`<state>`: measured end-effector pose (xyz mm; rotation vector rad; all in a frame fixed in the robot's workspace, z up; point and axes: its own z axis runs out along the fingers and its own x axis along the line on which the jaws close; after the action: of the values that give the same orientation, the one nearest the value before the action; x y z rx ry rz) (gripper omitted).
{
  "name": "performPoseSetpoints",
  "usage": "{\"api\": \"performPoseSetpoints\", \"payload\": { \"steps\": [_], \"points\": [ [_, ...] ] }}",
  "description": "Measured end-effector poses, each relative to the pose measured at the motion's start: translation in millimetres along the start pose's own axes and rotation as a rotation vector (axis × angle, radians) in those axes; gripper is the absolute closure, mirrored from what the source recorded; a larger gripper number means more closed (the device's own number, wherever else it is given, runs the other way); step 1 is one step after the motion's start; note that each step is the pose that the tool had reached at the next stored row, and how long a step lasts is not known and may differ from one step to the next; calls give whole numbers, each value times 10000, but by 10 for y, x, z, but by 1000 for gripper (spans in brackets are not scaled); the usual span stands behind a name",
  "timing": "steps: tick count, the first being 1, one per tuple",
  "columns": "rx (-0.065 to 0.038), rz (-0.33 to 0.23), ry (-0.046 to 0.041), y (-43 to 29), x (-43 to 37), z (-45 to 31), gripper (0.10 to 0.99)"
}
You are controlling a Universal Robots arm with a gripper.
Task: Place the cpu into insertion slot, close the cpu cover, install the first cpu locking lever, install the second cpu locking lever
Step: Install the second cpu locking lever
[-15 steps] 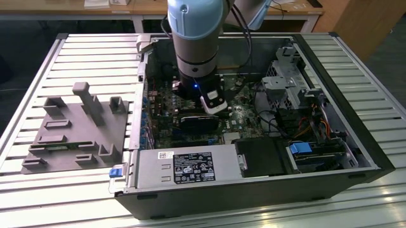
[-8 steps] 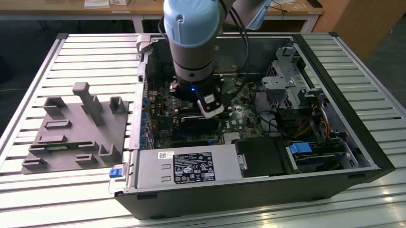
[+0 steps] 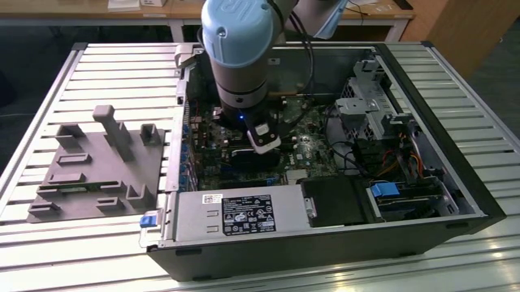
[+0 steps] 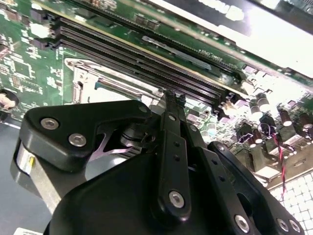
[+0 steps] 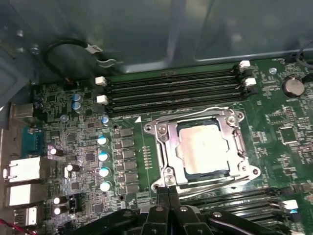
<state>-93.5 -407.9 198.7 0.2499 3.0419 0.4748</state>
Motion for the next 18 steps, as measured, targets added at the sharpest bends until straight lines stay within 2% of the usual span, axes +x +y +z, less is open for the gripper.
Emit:
{"api": "performPoseSetpoints", "payload": {
  "steps": [7, 18],
  "points": [
    [-47, 2, 8, -10, 16, 30, 984],
    [-80, 5, 12, 15, 32, 82, 984]
  ]
}}
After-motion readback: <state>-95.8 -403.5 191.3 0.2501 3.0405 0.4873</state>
